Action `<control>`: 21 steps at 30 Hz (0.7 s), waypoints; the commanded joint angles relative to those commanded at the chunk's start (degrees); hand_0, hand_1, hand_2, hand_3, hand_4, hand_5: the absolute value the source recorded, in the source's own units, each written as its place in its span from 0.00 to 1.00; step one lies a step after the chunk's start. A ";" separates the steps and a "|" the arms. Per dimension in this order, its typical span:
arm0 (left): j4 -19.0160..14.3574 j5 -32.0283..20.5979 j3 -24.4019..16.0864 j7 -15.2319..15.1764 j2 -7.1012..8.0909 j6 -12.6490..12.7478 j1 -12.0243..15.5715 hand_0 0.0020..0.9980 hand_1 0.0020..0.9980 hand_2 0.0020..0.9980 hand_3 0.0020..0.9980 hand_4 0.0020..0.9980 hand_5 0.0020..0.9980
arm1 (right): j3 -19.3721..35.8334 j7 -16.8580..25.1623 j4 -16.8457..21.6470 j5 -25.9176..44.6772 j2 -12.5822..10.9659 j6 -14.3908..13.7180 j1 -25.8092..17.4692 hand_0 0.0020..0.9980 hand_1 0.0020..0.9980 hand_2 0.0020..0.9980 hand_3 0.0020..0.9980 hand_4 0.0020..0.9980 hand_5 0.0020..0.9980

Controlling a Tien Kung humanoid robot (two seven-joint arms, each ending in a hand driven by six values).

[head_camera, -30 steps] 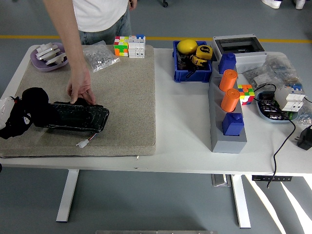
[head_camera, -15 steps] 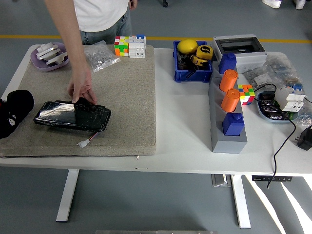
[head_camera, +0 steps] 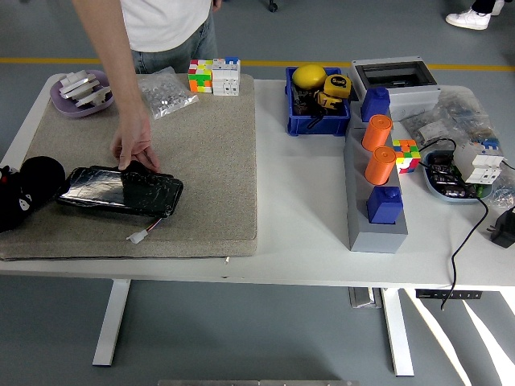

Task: Pick the rag up,wipe the panel,place it on the desk

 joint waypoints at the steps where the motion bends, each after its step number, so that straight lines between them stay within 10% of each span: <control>1: -0.02 0.03 -0.01 0.06 -0.01 -0.05 0.03 0.72 0.81 0.78 0.72 0.92 0.18 | 0.04 0.04 0.00 -0.01 0.00 0.00 0.02 0.73 0.64 0.68 0.64 1.00 0.53; 21: -12.37 1.71 -5.52 2.51 0.55 -3.72 3.25 0.78 0.85 0.84 0.83 1.00 0.34 | 1.46 0.05 0.00 -0.79 0.32 0.03 0.19 0.73 0.64 0.68 0.64 1.00 0.53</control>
